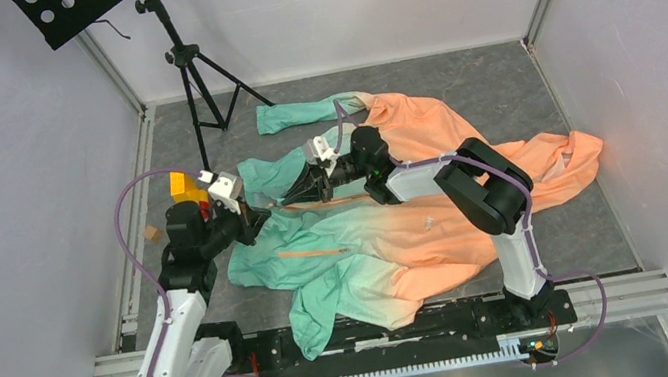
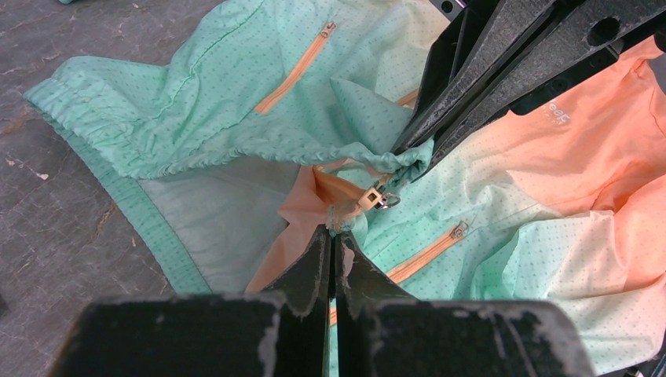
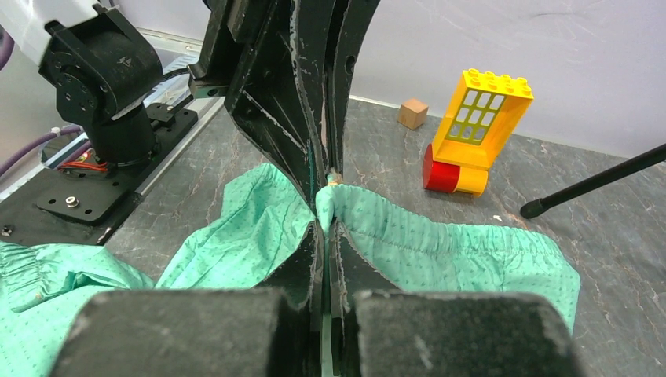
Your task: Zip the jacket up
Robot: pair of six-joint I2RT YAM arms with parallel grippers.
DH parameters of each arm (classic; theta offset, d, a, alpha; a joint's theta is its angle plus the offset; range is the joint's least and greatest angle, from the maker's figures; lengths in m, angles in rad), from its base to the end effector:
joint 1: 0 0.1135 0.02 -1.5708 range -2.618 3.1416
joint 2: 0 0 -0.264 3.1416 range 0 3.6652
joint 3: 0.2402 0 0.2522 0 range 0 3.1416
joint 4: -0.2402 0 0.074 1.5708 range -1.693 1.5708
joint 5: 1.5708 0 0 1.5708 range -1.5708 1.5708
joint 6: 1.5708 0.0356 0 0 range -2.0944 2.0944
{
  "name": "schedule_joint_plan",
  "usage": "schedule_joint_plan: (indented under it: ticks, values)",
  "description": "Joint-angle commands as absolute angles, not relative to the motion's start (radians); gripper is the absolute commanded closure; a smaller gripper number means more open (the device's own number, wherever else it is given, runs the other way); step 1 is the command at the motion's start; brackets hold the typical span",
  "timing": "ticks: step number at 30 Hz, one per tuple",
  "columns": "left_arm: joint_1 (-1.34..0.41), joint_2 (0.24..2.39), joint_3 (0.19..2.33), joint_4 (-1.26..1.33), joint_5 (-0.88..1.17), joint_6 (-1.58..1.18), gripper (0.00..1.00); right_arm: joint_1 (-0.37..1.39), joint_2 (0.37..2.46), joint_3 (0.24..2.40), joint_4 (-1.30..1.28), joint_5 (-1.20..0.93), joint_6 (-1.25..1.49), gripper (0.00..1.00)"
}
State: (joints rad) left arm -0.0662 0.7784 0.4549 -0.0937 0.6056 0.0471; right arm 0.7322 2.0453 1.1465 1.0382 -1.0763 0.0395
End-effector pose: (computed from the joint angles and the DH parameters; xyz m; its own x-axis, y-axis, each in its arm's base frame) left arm 0.1760 -0.0320 0.2360 -0.3769 0.0638 -0.9241 0.5921 0.7838 -0.1874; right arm 0.2989 0.3108 0.2066 0.0651 0.0837 -0.9944 -0.9689 -0.2332 -0.0831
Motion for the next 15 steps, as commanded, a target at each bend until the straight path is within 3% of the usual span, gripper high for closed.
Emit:
schedule_joint_plan:
  ticks: [1,15]
  values:
    - [-0.068,0.792,0.474,-0.076,0.632,0.098,0.98,0.732,2.025,1.161,1.093,-1.071,0.073,1.00]
    - [-0.067,0.776,0.467,-0.060,0.634,0.097,0.98,0.732,1.980,1.160,0.972,-0.999,0.016,1.00]
